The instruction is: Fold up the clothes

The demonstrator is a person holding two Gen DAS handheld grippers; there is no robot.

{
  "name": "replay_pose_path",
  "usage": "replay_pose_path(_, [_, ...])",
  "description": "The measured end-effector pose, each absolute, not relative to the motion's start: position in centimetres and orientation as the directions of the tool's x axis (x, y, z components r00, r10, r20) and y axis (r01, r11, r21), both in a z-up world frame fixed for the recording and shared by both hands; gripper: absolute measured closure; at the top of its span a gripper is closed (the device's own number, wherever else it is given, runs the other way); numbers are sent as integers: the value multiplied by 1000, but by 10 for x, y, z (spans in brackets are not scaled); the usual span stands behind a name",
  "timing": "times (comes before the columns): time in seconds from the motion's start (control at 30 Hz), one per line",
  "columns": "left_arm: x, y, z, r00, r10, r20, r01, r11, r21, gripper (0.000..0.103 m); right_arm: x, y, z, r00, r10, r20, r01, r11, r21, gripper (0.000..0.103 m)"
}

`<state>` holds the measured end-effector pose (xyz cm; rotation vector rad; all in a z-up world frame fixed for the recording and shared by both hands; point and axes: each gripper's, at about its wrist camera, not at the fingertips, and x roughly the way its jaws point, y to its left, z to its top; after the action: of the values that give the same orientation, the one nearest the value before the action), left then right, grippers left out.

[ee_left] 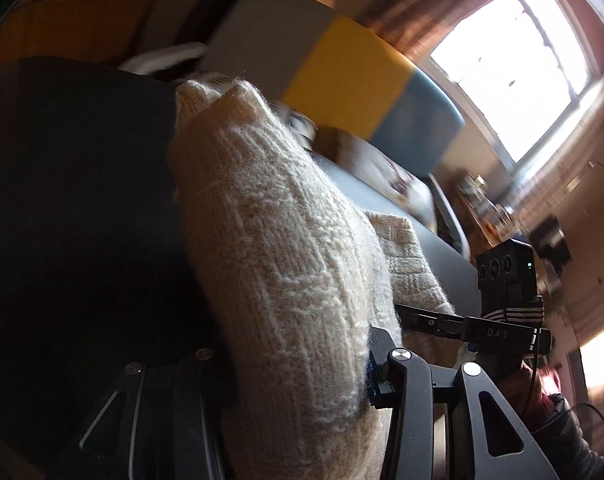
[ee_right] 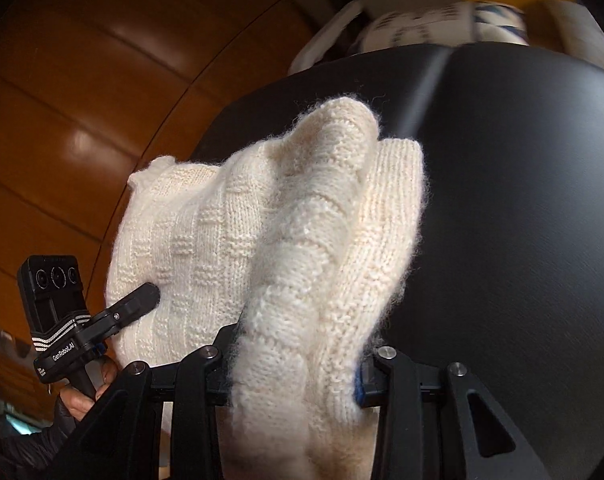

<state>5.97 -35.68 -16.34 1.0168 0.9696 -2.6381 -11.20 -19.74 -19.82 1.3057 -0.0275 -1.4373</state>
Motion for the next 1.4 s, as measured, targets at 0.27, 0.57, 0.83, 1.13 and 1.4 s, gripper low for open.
replay_pose_path(0.27, [133, -463, -180, -745, -106, -658, 567, -620, -542, 57, -89, -341, -199, 325, -589, -740, 778, -278, 563, 66])
replay_pose_path(0.57, [171, -531, -214, -696, -135, -706, 676, -458, -578, 43, -83, -356, -191, 255, -565, -785, 855, -248, 456, 57])
replay_pose_path(0.83, [193, -525, -197, -577, -274, -769, 787, -438, -435, 32, -19, -399, -130, 109, -673, -732, 978, -60, 201, 57])
replay_pose_path(1.13, [184, -503, -174, -561, -389, -731, 803, -471, -366, 30, -17, -417, -195, 131, -516, -846, 980, -64, 190, 65])
replay_pose_path(1.4, [131, -478, -188, -441, -450, -776, 844, -501, -189, 25, -19, -417, -204, 109, -567, -816, 979, -83, 188, 65])
